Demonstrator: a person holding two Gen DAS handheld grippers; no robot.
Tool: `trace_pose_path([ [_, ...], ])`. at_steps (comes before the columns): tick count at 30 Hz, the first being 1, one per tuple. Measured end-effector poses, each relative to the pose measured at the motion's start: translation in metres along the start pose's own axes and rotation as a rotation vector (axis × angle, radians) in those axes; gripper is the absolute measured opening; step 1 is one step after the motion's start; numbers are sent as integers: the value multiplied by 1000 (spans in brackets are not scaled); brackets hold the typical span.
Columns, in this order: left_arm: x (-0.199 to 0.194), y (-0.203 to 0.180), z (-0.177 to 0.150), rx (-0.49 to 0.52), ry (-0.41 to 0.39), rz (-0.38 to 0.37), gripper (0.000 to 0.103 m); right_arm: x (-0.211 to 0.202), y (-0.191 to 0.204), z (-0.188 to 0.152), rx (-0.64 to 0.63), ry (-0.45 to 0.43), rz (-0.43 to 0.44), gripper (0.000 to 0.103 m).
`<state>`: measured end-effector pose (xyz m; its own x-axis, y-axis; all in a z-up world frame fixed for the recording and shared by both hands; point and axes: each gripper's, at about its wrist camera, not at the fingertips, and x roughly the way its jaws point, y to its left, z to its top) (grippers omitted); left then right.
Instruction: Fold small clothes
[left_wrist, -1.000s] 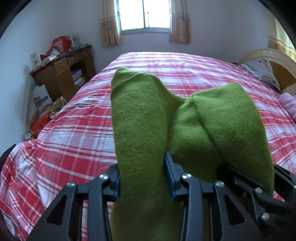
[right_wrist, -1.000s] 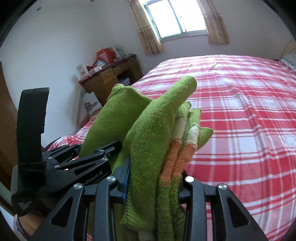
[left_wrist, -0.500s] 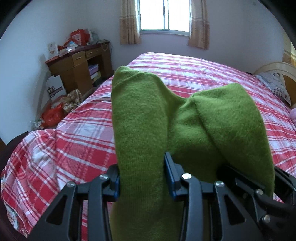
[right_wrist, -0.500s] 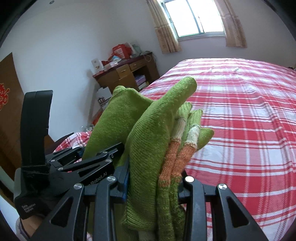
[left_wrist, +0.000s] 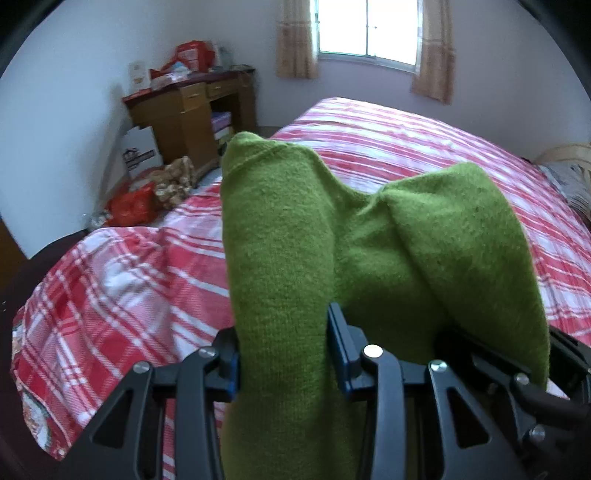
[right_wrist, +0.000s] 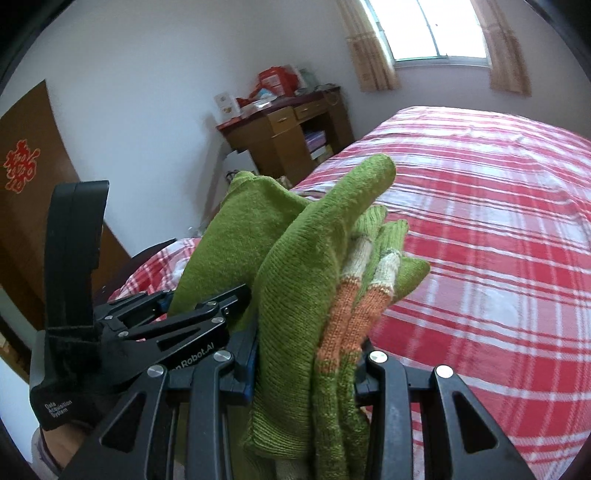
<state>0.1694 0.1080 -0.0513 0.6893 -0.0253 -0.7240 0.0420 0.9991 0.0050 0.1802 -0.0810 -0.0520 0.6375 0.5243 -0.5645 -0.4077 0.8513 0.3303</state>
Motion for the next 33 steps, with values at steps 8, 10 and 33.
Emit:
trace_pose_path([
  [8,21,40,41,-38,-58,121,40,55,21,40,-91,-64,96,36],
  [10,35,43,54,-36,-79,152,40,76,18,53,-106,-89,98,36],
  [33,104,65,60,-112,-46,52,59,144,-65,54,154,65,76,63],
])
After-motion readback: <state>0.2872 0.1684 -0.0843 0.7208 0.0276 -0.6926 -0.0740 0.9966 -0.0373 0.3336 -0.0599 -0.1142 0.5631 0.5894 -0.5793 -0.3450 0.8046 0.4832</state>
